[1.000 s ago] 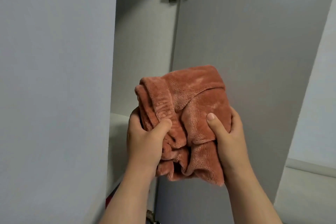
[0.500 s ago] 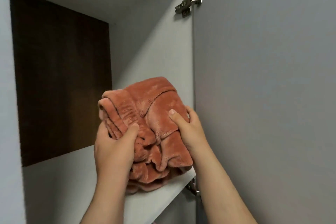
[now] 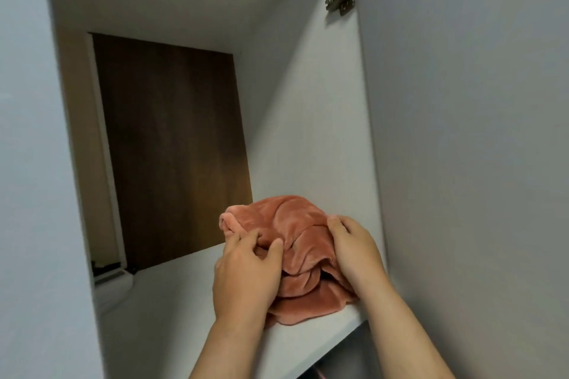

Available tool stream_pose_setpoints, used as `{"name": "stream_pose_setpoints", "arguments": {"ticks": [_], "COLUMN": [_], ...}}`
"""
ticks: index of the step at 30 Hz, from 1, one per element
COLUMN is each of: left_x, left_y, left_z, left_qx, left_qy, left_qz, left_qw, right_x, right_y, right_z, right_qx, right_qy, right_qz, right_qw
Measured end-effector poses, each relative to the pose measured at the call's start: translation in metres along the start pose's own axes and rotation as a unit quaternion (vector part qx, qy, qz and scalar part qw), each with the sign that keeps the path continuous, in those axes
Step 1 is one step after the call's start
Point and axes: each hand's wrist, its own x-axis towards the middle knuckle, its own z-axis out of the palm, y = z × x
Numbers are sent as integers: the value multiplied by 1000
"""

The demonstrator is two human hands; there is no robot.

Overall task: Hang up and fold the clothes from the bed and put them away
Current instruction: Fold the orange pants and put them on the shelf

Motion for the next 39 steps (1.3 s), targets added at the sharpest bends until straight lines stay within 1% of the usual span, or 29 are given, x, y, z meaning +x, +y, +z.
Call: {"name": "stream_pose_setpoints", "arguments": {"ticks": [2, 4, 6, 8, 10, 13, 16, 21, 24, 28, 35, 39], "left_x": [1, 5, 10, 17, 26, 38, 53, 89, 105, 129, 164, 179], "left_y": [-4, -10, -16, -19, -28, -40, -50, -68, -76, -90, -116, -127], "left_z": [8, 16, 26, 35, 42, 52, 70, 95, 105, 116, 130, 136], "left_qx": [-23, -88, -153, -190, -214, -217, -187, -164, -171, -181, -153, -124], "left_qy": [-9, 3, 31, 73, 111, 133, 142, 150, 159, 171, 184, 183], "left_qz": [-39, -106, -161, -197, -231, -221, -225, -244, -251, -258, -257, -253], "left_qw": [999, 990, 974, 959, 943, 942, 946, 944, 939, 934, 936, 942], "right_x": [-13, -19, -11, 2, 18, 36, 51, 80, 92, 108, 141, 161], "right_y": [3, 7, 7, 6, 6, 14, 22, 40, 48, 56, 71, 83], "right_z": [-1, 9, 22, 34, 47, 60, 72, 94, 105, 120, 160, 185], "right_qx": [8, -19, -28, -14, -4, 18, 44, 26, 6, 7, 7, 0], "right_qy": [-44, -99, -111, -113, -130, -155, -181, -212, -209, -208, -228, -236], "right_qz": [-20, -29, -22, -11, 6, 27, 48, 68, 56, 35, 47, 30], "right_qw": [999, 994, 993, 993, 992, 987, 981, 975, 976, 978, 973, 971]}}
